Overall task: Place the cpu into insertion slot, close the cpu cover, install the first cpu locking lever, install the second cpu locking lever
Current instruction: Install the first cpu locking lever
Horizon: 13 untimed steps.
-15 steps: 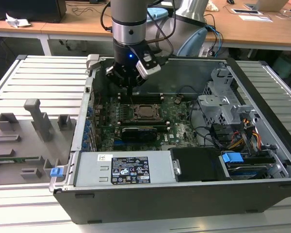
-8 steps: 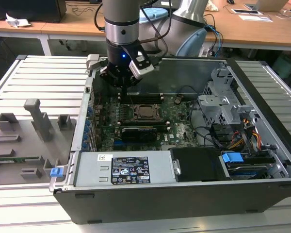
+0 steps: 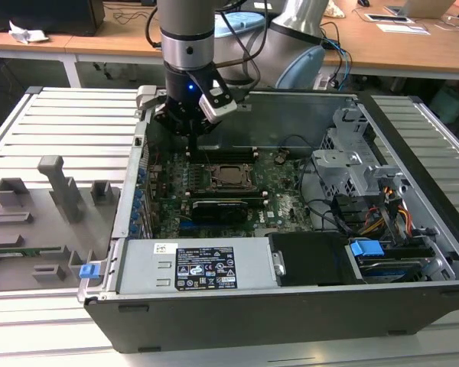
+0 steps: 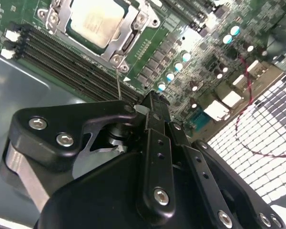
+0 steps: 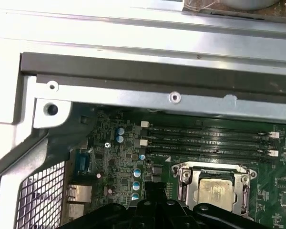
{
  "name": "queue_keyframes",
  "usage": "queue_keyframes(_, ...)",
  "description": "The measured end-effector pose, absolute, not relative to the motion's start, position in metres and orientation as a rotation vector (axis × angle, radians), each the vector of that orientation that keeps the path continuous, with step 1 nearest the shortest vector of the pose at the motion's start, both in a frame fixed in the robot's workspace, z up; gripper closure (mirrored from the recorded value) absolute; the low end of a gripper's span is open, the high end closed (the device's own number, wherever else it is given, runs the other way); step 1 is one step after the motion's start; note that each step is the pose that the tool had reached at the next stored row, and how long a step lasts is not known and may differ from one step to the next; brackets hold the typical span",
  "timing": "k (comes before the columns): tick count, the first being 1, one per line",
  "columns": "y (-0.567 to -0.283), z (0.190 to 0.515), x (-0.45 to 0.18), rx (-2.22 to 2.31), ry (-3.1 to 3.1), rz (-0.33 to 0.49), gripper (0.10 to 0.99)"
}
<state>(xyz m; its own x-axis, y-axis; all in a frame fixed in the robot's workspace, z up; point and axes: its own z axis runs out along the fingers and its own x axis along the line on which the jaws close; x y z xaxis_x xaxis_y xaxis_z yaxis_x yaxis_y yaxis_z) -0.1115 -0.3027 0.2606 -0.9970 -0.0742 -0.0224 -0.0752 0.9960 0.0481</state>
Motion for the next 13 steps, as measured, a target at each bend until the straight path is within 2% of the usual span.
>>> queue_keyframes(13,-0.292,0.257,-0.095,-0.117,3.118,0.076,0.98)
